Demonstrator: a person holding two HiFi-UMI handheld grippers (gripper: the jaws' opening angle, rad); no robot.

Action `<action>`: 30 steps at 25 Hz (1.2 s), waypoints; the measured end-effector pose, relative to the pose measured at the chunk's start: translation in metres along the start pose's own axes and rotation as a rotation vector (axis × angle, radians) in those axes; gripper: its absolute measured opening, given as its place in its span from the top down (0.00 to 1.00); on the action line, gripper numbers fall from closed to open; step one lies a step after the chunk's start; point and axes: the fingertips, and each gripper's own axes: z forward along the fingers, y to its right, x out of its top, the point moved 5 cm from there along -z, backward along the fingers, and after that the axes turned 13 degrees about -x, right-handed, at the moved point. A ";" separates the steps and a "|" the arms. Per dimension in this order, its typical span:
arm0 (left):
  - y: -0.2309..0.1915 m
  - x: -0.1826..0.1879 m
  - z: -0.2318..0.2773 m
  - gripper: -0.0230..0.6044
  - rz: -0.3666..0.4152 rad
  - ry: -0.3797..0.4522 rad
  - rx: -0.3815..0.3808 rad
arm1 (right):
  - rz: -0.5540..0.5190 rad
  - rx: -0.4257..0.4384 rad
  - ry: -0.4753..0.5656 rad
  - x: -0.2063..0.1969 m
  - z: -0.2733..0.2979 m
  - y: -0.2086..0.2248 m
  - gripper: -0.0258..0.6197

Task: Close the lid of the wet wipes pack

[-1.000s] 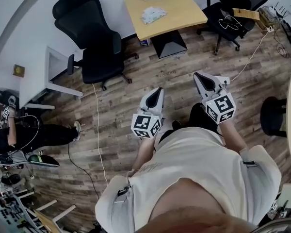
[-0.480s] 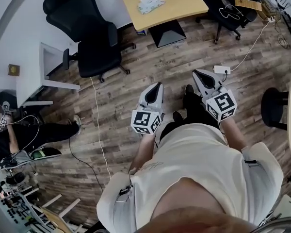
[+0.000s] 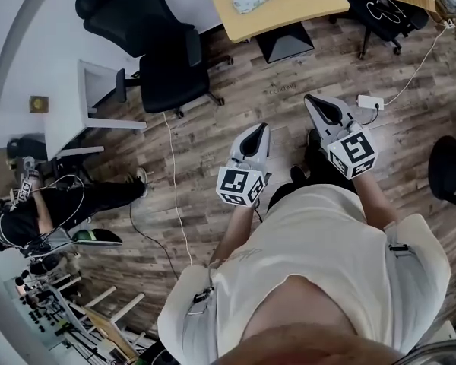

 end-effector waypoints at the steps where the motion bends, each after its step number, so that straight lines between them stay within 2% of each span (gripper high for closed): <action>1: -0.001 0.003 0.007 0.94 -0.004 0.001 -0.008 | 0.006 0.003 -0.003 0.000 0.003 0.006 0.96; 5: -0.003 0.025 0.035 0.94 -0.030 0.038 -0.042 | 0.016 -0.004 -0.021 -0.002 0.012 0.033 0.96; 10: -0.015 0.045 0.071 0.94 -0.029 0.046 -0.041 | 0.025 -0.026 -0.023 0.002 0.032 0.074 0.96; 13: -0.028 0.057 0.088 0.94 -0.045 0.069 -0.017 | 0.000 -0.013 -0.003 0.011 0.045 0.094 0.96; 18: -0.050 0.077 0.120 0.94 -0.022 0.085 0.033 | -0.045 0.019 0.016 0.021 0.077 0.126 0.96; 23: -0.076 0.086 0.152 0.94 -0.024 0.060 0.045 | -0.040 0.033 0.041 0.035 0.106 0.148 0.96; 30: -0.108 0.091 0.181 0.94 -0.060 0.061 0.022 | -0.050 0.049 0.005 0.034 0.143 0.161 0.96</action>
